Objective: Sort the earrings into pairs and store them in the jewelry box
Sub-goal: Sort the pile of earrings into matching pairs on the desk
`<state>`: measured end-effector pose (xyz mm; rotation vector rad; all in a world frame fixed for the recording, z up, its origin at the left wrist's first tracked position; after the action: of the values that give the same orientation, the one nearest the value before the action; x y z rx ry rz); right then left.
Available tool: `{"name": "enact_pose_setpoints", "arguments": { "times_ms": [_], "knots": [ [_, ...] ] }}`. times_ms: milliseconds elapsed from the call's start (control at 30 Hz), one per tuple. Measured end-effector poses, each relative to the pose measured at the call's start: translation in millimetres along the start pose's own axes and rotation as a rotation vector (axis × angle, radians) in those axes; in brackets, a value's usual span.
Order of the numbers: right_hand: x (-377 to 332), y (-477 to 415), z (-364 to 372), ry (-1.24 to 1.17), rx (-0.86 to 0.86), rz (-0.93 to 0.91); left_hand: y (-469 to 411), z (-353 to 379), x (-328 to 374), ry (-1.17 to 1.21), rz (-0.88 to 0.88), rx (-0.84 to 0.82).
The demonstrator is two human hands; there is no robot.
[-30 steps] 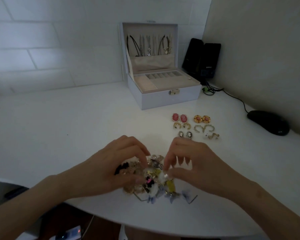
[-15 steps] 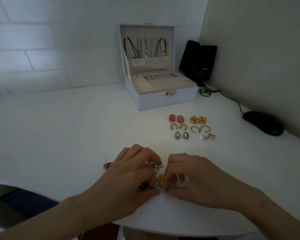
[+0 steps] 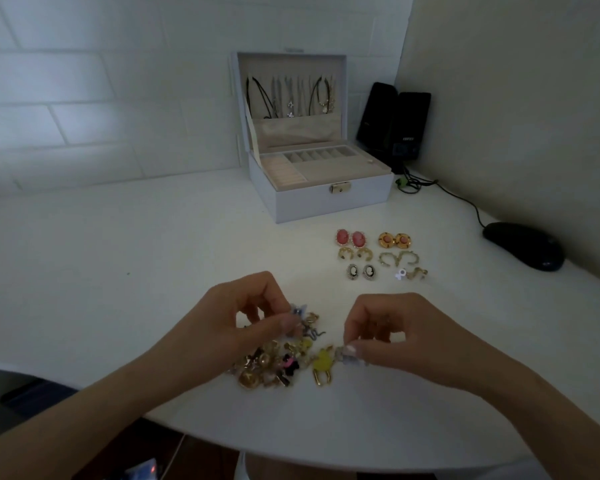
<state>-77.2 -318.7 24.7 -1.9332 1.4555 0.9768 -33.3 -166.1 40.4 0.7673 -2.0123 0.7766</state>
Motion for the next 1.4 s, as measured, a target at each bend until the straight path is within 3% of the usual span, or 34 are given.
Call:
{"name": "enact_pose_setpoints", "arguments": {
  "times_ms": [200,400,700,1033,1167,1400],
  "knots": [
    [4.1,-1.1,-6.2,-0.306,0.045,0.055,-3.5,1.7,0.0,0.085,-0.06,0.037],
    [6.7,-2.2,-16.3,-0.391,0.152,0.038,-15.7,11.9,1.4,0.215,-0.107,-0.001],
    [18.1,3.8,-47.5,-0.542,0.24,0.044,-50.9,32.5,14.9,0.011,-0.03,-0.047],
    [45.7,26.1,-93.9,-0.364,0.473,0.112,-98.9,70.1,24.2,0.043,-0.054,-0.064],
    [58.0,32.5,-96.7,-0.465,0.461,0.137,-103.5,87.2,21.9,0.116,-0.116,-0.091],
    [62.1,37.5,-96.7,-0.295,0.374,0.141,-101.5,110.2,18.2,0.006,-0.116,-0.249]
  ]
}}
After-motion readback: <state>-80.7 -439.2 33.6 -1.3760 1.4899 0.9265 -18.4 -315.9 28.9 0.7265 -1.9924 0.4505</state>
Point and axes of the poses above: each hand's wrist, its own y-axis away from the middle knuckle, its own z-axis out of the palm, x = y × z, the point moved 8 cm from there along -y, towards the middle knuckle
